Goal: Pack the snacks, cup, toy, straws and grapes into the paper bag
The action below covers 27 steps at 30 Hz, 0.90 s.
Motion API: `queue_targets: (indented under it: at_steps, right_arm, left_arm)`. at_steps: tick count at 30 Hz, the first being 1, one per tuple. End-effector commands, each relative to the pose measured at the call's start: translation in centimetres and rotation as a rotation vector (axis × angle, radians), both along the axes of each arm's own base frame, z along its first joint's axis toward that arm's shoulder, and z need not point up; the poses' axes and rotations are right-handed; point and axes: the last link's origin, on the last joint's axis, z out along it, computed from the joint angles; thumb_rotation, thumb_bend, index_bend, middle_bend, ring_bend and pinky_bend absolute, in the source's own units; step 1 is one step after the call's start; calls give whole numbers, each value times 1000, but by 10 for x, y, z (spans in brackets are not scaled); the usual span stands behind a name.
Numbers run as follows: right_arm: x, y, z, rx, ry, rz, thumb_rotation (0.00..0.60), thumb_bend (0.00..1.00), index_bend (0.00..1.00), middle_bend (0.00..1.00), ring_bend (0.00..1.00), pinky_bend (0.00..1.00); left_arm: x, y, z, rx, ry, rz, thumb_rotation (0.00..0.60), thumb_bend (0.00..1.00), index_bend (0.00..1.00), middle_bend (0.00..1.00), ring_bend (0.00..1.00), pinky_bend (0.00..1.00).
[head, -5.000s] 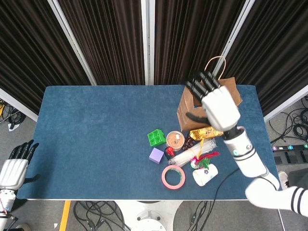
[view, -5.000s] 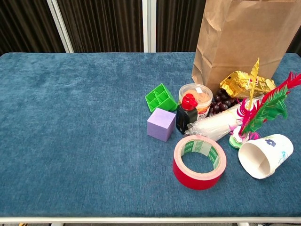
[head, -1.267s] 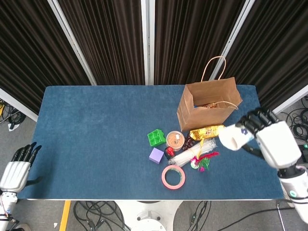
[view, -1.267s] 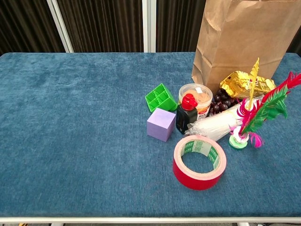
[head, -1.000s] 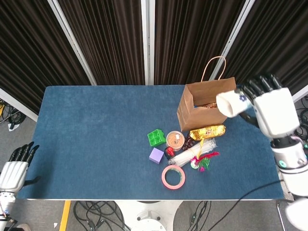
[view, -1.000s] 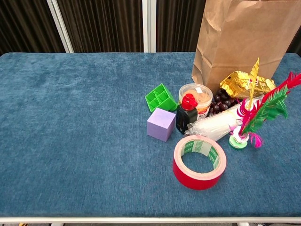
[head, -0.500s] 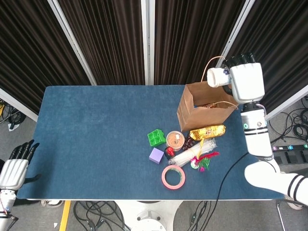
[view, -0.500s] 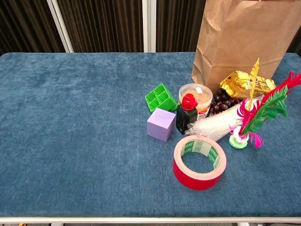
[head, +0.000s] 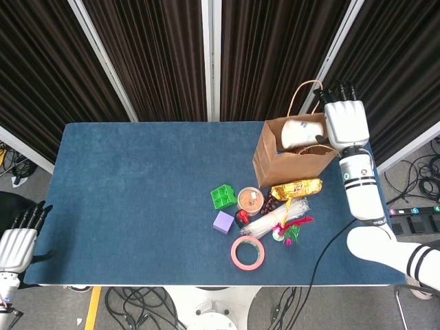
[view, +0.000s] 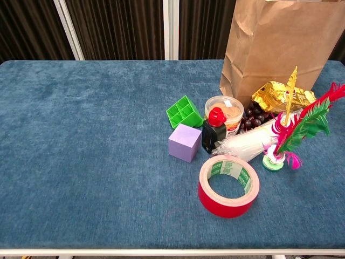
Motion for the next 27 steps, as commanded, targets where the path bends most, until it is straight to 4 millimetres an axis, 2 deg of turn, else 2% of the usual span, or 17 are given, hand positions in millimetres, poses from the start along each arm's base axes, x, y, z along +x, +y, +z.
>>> queue_targets:
  at_steps: [1,6,12,16,19,23,27]
  right_arm:
    - [4,4,6,-5,-15,11,600,0,129,157,7,0]
    - [19,13,18,-35,-88,86,600,0,127,162,9,0]
    - [56,33,40,-83,-201,270,600,0,126,185,30,2]
    - [80,55,50,-96,-298,423,600,0,125,202,43,18]
    - [91,72,52,-85,-310,504,600,0,124,214,54,35]
    - [92,96,43,-22,-265,544,600,0,122,224,76,56]
    - [75,119,27,56,-173,526,600,0,122,226,85,78]
  left_arm:
    - [0,0,-1,-2,1,1,600,54,70,39,0,114]
    - [0,-1,0,-1,-1,-5,600,53,70,39,0,114]
    - [2,0,0,0,5,-14,600,53,70,39,0,114]
    - [3,1,-1,-3,7,-12,600,54,70,39,0,114]
    - [4,0,-2,-8,8,-15,600,54,70,39,0,114]
    - [5,0,-4,-12,8,-15,600,54,70,39,0,114]
    - [6,0,-5,-15,10,-16,600,53,70,39,0,114]
